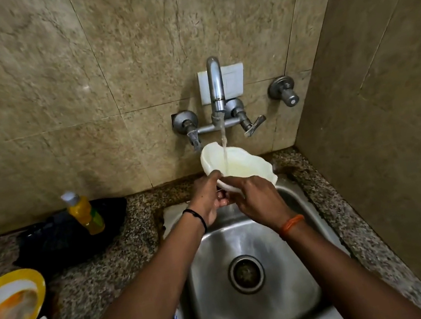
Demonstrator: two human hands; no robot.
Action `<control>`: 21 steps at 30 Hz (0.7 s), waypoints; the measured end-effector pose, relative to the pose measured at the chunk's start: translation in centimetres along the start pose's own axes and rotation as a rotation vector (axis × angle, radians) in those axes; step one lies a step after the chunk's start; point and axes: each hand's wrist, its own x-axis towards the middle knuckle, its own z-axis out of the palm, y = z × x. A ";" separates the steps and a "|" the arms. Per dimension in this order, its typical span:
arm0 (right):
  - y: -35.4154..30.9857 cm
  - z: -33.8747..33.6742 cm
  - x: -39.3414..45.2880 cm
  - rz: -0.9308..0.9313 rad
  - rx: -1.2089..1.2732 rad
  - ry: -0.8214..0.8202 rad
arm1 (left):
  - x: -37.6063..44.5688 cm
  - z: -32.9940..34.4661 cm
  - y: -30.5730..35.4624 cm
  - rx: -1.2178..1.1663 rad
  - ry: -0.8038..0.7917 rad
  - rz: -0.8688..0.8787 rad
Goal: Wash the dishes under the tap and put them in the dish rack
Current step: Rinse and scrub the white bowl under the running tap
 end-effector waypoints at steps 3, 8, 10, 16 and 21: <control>0.4 -0.3 0.3 0.117 0.202 -0.194 | -0.1 -0.3 -0.7 -0.016 0.034 -0.005; 1.9 0.9 2.2 0.329 0.013 -0.498 | -0.2 -1.3 -1.8 -0.084 0.019 -0.068; 2.0 1.1 3.2 0.381 -0.109 -0.591 | -0.4 -1.6 -2.1 -0.113 0.010 -0.085; 1.0 2.7 4.7 0.278 -0.067 -0.460 | -0.4 -2.8 -2.2 -0.258 0.000 -0.055; -0.2 3.7 5.3 0.362 0.627 -0.075 | -0.4 -4.3 -2.9 -0.236 -0.034 -0.058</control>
